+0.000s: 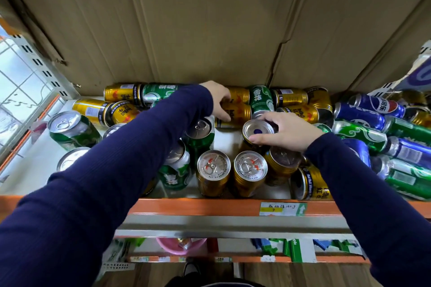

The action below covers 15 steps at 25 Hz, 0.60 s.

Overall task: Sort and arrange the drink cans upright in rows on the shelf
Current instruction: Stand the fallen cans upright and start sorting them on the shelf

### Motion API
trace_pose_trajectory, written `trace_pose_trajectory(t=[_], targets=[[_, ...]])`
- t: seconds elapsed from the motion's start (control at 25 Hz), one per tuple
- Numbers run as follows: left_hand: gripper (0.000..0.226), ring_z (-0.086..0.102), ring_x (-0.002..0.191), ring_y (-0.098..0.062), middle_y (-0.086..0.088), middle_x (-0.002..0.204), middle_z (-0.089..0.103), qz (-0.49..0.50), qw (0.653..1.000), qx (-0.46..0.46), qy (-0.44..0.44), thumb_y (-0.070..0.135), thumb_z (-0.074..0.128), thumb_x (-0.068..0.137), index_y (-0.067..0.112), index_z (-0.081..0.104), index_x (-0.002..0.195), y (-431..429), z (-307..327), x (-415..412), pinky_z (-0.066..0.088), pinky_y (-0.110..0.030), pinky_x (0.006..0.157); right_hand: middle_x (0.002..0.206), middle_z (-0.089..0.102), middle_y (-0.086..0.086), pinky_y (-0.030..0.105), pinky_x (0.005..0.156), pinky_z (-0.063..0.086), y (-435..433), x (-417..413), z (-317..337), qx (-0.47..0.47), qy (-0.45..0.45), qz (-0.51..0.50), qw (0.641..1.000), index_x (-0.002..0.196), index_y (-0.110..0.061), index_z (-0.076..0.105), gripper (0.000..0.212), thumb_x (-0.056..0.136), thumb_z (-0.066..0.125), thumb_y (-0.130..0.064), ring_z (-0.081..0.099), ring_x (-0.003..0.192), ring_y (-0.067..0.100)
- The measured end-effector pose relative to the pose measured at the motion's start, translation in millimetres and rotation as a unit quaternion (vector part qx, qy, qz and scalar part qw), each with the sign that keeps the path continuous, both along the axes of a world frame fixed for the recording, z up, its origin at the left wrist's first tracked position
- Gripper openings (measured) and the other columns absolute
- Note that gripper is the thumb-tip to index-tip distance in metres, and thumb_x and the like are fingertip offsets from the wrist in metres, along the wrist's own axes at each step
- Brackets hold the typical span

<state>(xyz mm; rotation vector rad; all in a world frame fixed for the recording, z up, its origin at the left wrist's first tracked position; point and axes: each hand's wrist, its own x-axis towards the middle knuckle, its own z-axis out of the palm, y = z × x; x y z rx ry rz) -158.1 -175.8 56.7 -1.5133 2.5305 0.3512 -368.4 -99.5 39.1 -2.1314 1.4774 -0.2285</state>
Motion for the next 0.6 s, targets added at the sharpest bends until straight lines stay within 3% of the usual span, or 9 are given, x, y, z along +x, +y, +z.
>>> trace_pose_trajectory(t=[0.12,0.2,0.4,0.6], targets=[[0.089,0.047,0.118,-0.027,-0.011,0.133,0.045,-0.010,0.997,0.011,-0.076,0.047,0.080,0.066,0.010,0.039,0.136,-11.9,-13.0,-15.3,0.042,-0.034,0.093,0.111,0.064,-0.001,0.035,0.090,0.047,2.0,-2.3,-2.9,0.000,0.007,0.002,1.000,0.119,-0.017,0.060,0.061,0.078,0.054,-0.063,0.058,0.101,0.015],[0.090,0.048,0.113,-0.027,-0.011,0.129,0.046,-0.014,0.996,0.006,-0.084,0.045,0.083,0.061,0.010,0.042,0.132,-15.5,-15.4,-15.1,0.044,-0.034,0.090,0.115,0.063,-0.003,0.033,0.093,0.045,6.7,-4.8,-7.0,0.014,-0.013,-0.004,1.000,0.125,-0.019,0.057,0.069,0.076,0.046,-0.067,0.057,0.105,0.015],[0.089,0.054,0.103,-0.024,-0.008,0.122,0.054,-0.007,0.992,0.029,-0.125,0.053,0.080,0.060,0.010,0.045,0.129,-20.0,-14.2,-12.1,0.048,-0.031,0.078,0.109,0.066,0.010,0.040,0.092,0.045,3.9,-9.0,-12.7,0.020,-0.030,-0.024,0.999,0.113,-0.011,0.062,0.076,0.079,0.028,-0.070,0.059,0.101,0.022],[0.098,0.055,0.107,-0.026,-0.009,0.127,0.053,-0.008,0.988,0.057,-0.144,0.058,0.080,0.057,0.011,0.043,0.134,-20.0,-17.2,-24.3,0.050,-0.034,0.087,0.103,0.065,0.002,0.035,0.090,0.046,1.3,-7.0,-14.5,0.037,-0.028,-0.019,0.999,0.107,-0.019,0.062,0.071,0.081,0.022,-0.071,0.058,0.097,0.017]])
